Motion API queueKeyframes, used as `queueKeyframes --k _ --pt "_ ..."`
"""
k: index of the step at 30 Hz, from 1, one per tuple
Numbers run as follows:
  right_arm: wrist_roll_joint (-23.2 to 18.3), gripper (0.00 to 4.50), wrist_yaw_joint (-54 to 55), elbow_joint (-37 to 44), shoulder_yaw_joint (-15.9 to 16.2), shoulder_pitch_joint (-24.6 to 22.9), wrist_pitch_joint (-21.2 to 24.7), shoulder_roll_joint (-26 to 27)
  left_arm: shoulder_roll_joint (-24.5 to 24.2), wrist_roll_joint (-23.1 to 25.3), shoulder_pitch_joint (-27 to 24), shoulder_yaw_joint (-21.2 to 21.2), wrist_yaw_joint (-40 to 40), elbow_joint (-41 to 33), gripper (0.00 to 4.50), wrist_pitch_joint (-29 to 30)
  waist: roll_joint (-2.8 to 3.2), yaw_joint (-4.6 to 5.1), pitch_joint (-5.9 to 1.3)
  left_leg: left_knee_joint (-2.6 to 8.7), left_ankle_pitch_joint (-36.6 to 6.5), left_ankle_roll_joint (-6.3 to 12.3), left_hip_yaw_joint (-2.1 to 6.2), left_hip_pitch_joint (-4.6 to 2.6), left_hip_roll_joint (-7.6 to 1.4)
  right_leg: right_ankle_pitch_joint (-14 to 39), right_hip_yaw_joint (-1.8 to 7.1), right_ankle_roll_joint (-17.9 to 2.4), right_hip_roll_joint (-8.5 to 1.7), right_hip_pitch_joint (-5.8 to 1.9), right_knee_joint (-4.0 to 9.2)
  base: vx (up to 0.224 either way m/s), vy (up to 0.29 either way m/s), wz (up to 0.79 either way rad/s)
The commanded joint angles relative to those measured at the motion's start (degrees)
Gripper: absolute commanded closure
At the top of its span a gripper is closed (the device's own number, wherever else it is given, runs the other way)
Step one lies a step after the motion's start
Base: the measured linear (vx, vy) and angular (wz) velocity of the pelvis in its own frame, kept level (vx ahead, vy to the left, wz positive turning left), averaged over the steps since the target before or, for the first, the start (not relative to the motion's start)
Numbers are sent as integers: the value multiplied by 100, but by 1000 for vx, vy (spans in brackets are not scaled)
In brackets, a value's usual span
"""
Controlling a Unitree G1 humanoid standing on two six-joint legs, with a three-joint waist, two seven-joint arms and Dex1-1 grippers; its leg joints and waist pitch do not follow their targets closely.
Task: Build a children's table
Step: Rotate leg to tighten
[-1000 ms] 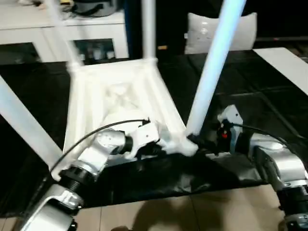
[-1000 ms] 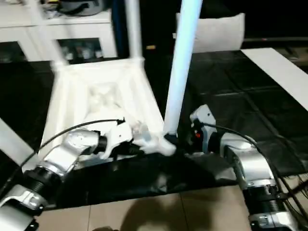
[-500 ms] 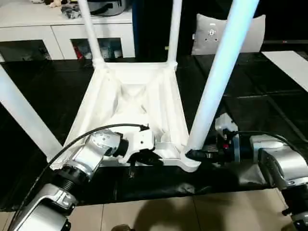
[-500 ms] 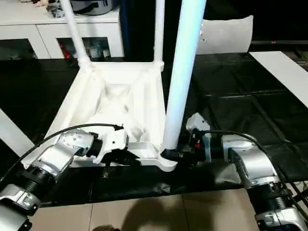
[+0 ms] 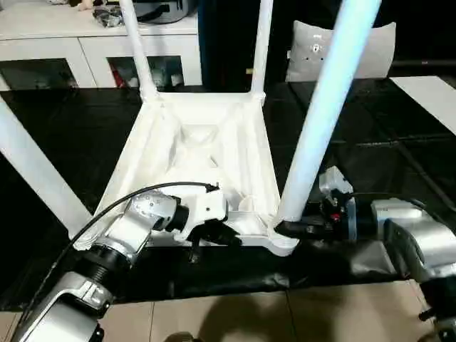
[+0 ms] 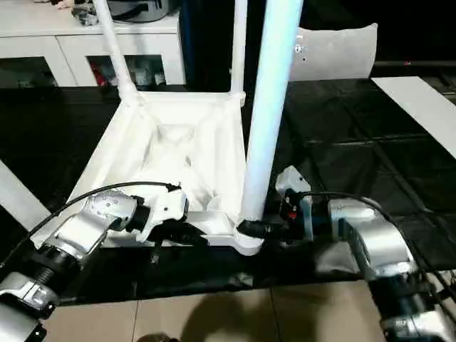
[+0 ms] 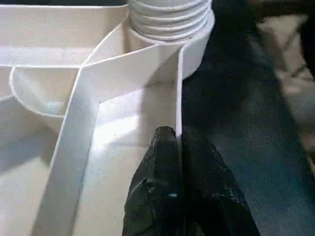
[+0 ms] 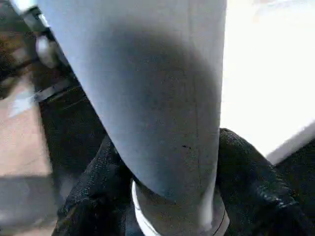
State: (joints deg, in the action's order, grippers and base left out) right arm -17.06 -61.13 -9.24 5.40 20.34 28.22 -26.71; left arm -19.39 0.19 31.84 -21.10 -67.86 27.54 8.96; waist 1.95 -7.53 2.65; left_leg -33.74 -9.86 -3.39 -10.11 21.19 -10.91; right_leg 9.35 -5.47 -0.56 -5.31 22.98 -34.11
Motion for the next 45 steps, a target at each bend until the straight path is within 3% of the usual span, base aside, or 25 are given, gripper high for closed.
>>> queueKeyframes --k 1,2,4,5,6,8,12,16,17,20,22,24,30,31,32,35,38,45 --pt "140 238 1003 -205 -131 189 221 446 309 -81 27 60 389 -398 450 441 -84 72 -313 437 -1720 -23 95 -53 -201 2861 247 -667 -381 -254 540 0 0 0" --pt "290 239 1504 -320 -214 261 274 644 403 -61 30 103 611 -469 450 638 -84 111 -308 444 -1742 -56 113 -39 -184 2975 223 -612 -380 -263 554 0 0 0" --pt "510 240 2560 -559 -477 432 397 1064 656 -49 73 261 1160 -551 450 1037 -86 306 -318 444 -1783 -158 144 1 -155 3121 183 -460 -371 -293 575 0 0 0" --pt "573 240 3068 -677 -644 526 512 1253 783 -18 115 335 1436 -541 450 1178 -86 337 -316 451 -1772 -142 149 21 -145 3133 173 -430 -363 -300 580 0 0 0" --pt "712 240 3591 -805 -728 616 441 1433 1002 43 205 479 1924 -455 450 1361 -85 427 -319 408 -1852 -109 131 -43 -125 3216 170 -429 -351 -227 635 0 0 0" --pt "765 240 3870 -858 -737 650 193 1593 1236 76 306 635 2403 -350 450 1532 -86 444 -326 391 -1818 -49 113 -70 -114 3162 184 -454 -339 -204 653 0 0 0" --pt "597 189 3850 -760 -842 632 129 1843 1524 42 377 777 2790 -353 450 1628 -110 397 -372 394 -1364 180 86 -20 -141 2281 228 -648 -309 -255 563 0 0 0" --pt "495 149 3557 -502 -747 482 19 1777 1396 190 296 562 2676 -534 450 1501 -89 339 -413 365 -773 391 71 21 -161 1095 255 -1032 -308 -313 410 0 0 0" --pt "486 138 3545 -508 -755 475 6 1751 1377 186 288 556 2650 -542 450 1480 -89 330 -415 358 -743 409 67 23 -157 1035 255 -1059 -310 -321 405 0 0 0" --pt "391 129 3237 -488 -781 401 -187 1533 1239 157 232 504 2445 -578 450 1267 -85 312 -401 358 -817 444 58 24 -153 1154 246 -1080 -324 -326 429 0 0 0" --pt "329 94 2988 -438 -802 368 -215 1408 1141 173 211 444 2290 -566 450 1158 -73 310 -385 369 -1012 405 61 15 -153 1475 243 -987 -320 -328 466 0 0 0" --pt "275 90 2565 -362 -756 315 -222 1182 977 228 188 330 2059 -511 450 814 -75 311 -378 379 -1114 381 70 15 -160 1648 241 -904 -314 -334 489 0 0 0" --pt "267 34 1177 -136 -328 163 -389 290 520 34 106 124 963 -470 450 222 -80 219 -364 376 -1228 357 58 -20 -187 1881 260 -868 -331 -293 496 0 0 0" --pt "241 34 1002 -139 -299 172 -432 188 427 28 101 60 777 -466 450 163 -67 202 -363 378 -1229 342 61 -24 -195 1868 266 -882 -335 -285 483 0 0 0" --pt "209 75 824 -148 -274 186 -470 99 348 19 102 4 603 -457 450 95 -67 188 -366 378 -1256 342 60 -33 -199 1881 265 -886 -335 -275 485 0 0 0" --pt "23 77 157 -176 -191 235 -458 -157 139 -43 101 -134 95 -440 450 -122 -69 105 -364 377 -1273 364 52 -52 -229 1744 272 -982 -331 -262 460 0 0 0" --pt "-55 115 -501 -179 33 271 -374 -425 -46 -27 95 -287 -378 -465 450 -357 -84 9 -379 365 -1171 366 51 -45 -256 1506 276 -1100 -347 -270 404 0 0 0" --pt "-187 169 -1080 -129 305 311 -204 -545 -178 -32 177 -410 -799 -387 450 -546 -92 -79 -376 367 -1206 303 61 -37 -258 1822 277 -985 -373 -261 418 0 0 0"
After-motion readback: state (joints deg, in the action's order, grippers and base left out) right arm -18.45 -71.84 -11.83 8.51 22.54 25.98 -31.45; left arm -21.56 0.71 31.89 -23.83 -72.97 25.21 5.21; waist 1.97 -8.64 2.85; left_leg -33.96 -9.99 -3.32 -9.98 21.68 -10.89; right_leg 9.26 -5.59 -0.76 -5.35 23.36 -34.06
